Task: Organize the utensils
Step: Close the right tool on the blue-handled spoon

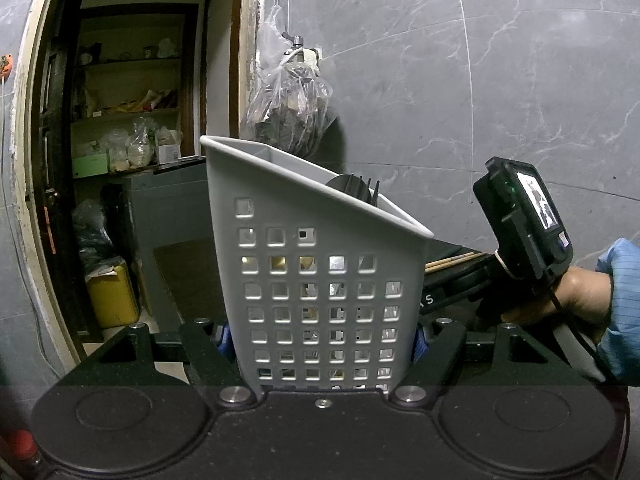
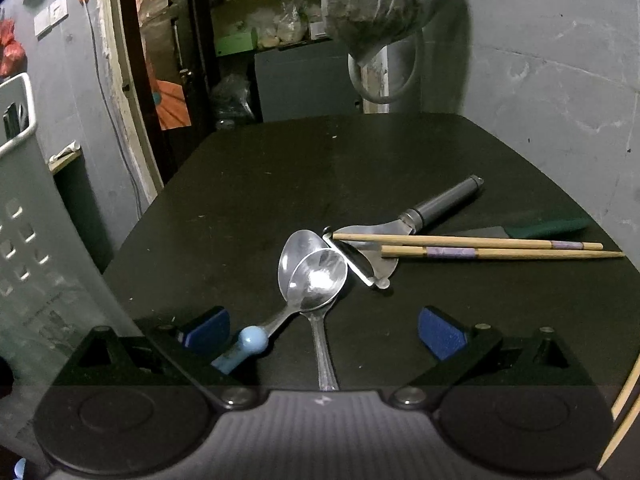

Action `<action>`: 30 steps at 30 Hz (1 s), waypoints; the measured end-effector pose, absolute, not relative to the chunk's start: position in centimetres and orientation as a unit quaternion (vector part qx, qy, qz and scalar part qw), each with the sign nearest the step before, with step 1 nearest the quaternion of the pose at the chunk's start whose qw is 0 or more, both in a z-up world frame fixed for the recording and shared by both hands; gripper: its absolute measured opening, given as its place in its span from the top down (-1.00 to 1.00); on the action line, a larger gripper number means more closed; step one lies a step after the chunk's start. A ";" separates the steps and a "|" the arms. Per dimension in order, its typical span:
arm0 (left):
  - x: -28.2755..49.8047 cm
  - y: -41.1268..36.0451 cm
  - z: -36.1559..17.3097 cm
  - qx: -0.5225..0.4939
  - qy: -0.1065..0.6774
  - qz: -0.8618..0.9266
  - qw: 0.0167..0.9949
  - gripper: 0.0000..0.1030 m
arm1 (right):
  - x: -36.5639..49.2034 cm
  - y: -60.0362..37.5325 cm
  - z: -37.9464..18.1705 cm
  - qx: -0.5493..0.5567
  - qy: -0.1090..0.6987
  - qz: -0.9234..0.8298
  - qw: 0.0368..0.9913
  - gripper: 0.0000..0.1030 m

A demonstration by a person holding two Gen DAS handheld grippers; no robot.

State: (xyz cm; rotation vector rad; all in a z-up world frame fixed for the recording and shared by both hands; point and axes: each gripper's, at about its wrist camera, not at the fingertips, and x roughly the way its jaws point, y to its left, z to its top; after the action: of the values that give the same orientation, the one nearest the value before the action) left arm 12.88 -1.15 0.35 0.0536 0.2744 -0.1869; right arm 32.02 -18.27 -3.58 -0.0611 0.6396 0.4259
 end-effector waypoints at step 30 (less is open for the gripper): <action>12.9 -1.6 0.4 0.030 0.137 -0.092 0.986 -0.48 | 26.2 -24.7 -2.7 -0.051 0.327 0.241 0.912 0.69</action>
State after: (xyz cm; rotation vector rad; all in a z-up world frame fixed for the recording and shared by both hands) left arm 12.95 -1.61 0.43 0.0611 0.2743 -0.1841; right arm 26.22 -24.70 -2.67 -0.1057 0.6733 0.4975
